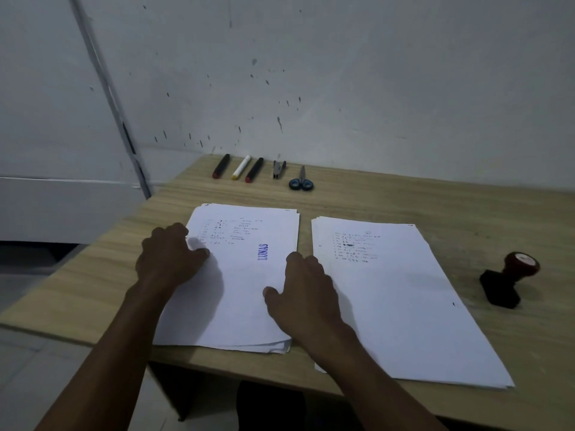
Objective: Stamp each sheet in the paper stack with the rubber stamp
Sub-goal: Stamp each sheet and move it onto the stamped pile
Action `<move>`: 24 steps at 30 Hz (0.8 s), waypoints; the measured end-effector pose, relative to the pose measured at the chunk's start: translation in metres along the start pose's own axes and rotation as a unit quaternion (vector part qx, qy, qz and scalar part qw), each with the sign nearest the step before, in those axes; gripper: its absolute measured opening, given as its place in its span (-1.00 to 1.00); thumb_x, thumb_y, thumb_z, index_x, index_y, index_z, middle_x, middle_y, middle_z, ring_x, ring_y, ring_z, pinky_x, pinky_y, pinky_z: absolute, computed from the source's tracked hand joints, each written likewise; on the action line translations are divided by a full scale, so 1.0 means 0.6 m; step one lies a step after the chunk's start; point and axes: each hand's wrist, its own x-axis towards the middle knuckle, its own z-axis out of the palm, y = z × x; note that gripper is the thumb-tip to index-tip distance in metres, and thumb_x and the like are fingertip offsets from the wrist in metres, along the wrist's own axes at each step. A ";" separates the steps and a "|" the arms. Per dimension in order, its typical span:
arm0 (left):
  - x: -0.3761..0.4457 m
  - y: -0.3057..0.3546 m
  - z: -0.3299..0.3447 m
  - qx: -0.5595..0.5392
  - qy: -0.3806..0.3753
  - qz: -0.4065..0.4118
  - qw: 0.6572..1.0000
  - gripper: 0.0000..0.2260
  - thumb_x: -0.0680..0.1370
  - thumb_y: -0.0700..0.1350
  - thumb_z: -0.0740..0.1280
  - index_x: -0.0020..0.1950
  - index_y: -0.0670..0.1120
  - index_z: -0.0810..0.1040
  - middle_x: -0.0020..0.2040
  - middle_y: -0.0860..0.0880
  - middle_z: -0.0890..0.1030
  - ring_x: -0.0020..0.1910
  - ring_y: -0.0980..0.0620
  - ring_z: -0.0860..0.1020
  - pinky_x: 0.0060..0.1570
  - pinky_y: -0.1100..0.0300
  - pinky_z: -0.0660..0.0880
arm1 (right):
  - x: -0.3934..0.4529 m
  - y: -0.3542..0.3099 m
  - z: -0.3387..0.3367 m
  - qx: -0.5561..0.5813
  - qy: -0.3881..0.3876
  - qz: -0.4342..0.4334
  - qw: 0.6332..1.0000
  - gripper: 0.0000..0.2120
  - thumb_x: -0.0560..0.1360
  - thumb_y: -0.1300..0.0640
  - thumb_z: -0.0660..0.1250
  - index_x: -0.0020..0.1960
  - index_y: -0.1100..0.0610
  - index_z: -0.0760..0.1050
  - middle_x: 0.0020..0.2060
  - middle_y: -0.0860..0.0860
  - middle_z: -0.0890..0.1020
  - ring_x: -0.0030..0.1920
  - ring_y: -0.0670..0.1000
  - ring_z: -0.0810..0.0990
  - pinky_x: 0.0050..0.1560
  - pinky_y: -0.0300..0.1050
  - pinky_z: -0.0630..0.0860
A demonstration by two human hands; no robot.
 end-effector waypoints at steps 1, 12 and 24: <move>0.001 0.001 0.001 0.005 -0.002 0.001 1.000 -0.52 0.44 0.07 0.42 0.27 -0.12 0.47 0.23 -0.21 0.50 0.22 -0.26 0.45 0.13 -0.06 0.44 | -0.002 0.000 -0.002 0.005 -0.002 -0.002 1.000 -0.75 0.54 0.01 0.33 0.10 0.07 0.31 0.12 0.05 0.43 0.12 0.09 0.48 -0.02 -0.13 0.37; -0.006 0.015 0.003 0.038 -0.021 -0.013 0.999 -0.46 0.46 0.12 0.40 0.34 -0.13 0.42 0.31 -0.21 0.45 0.28 -0.26 0.40 0.20 -0.09 0.38 | -0.019 -0.005 -0.018 -0.052 0.012 -0.028 0.998 -0.68 0.55 -0.08 0.31 0.19 0.05 0.34 0.12 0.01 0.54 0.14 0.08 0.52 -0.01 -0.07 0.37; -0.083 0.142 0.031 -0.168 0.116 0.174 0.963 -0.71 0.47 -0.06 0.44 0.15 -0.11 0.58 0.13 -0.13 0.56 0.07 -0.09 0.56 0.04 0.09 0.43 | -0.036 0.068 -0.071 0.010 0.083 -0.087 0.993 -0.54 0.53 -0.11 0.32 0.38 -0.04 0.38 0.24 -0.09 0.52 0.24 -0.03 0.47 0.20 -0.05 0.48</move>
